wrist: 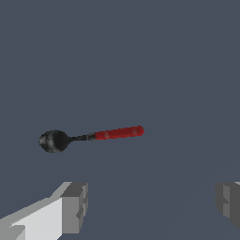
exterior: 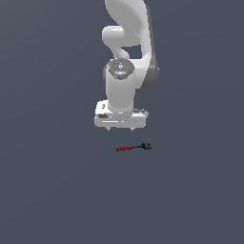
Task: Pick up the object and move it to a goal position.
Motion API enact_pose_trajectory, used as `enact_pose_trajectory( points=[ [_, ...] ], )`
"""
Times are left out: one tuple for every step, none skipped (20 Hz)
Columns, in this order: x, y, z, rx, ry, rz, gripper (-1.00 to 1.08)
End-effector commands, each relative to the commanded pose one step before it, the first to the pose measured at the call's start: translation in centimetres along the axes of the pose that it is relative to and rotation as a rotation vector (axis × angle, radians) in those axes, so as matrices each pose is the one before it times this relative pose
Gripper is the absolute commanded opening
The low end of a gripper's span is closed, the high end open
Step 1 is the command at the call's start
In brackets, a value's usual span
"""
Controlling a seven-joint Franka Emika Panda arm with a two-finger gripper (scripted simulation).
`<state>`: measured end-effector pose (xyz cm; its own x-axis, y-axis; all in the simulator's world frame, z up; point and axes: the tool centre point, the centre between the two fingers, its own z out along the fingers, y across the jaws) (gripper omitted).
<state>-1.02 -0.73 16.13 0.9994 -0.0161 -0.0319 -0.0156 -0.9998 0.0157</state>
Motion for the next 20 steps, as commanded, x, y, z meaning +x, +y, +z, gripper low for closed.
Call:
enact_pose_trajectory(
  points=[
    [0.066, -0.198, 0.237, 0.00182, 0.00018, 0.03111, 1.00],
    [0.030, -0.093, 0.112, 0.00085, 0.00011, 0.01498, 1.00],
    [0.031, -0.100, 0.121, 0.00091, 0.00012, 0.01629, 1.00],
    [0.031, -0.107, 0.129, 0.00096, 0.00013, 0.01744, 1.00],
    [0.030, -0.113, 0.137, 0.00100, 0.00012, 0.01858, 1.00],
    [0.029, -0.121, 0.146, 0.00103, 0.00011, 0.01970, 1.00],
    [0.028, -0.129, 0.156, 0.00107, 0.00010, 0.02096, 1.00],
    [0.026, -0.136, 0.165, 0.00110, 0.00010, 0.02227, 1.00],
    [0.024, -0.144, 0.175, 0.00113, 0.00009, 0.02356, 1.00],
    [0.021, -0.151, 0.184, 0.00116, 0.00008, 0.02483, 1.00],
    [0.017, -0.157, 0.191, 0.00116, 0.00007, 0.02577, 1.00],
    [0.012, -0.157, 0.192, 0.00112, 0.00007, 0.02587, 1.00],
    [0.008, -0.155, 0.192, 0.00108, 0.00006, 0.02588, 1.00],
    [0.003, -0.154, 0.192, 0.00104, 0.00006, 0.02589, 1.00],
    [-0.002, -0.153, 0.192, 0.00100, 0.00005, 0.02588, 1.00],
    [-0.006, -0.152, 0.193, 0.00096, 0.00006, 0.02589, 1.00],
    [-0.011, -0.150, 0.193, 0.00092, 0.00006, 0.02589, 1.00],
    [-0.015, -0.149, 0.193, 0.00088, 0.00006, 0.02590, 1.00],
    [-0.019, -0.147, 0.192, 0.00084, 0.00007, 0.02590, 1.00],
    [-0.024, -0.146, 0.192, 0.00081, 0.00008, 0.02590, 1.00]
  ],
)
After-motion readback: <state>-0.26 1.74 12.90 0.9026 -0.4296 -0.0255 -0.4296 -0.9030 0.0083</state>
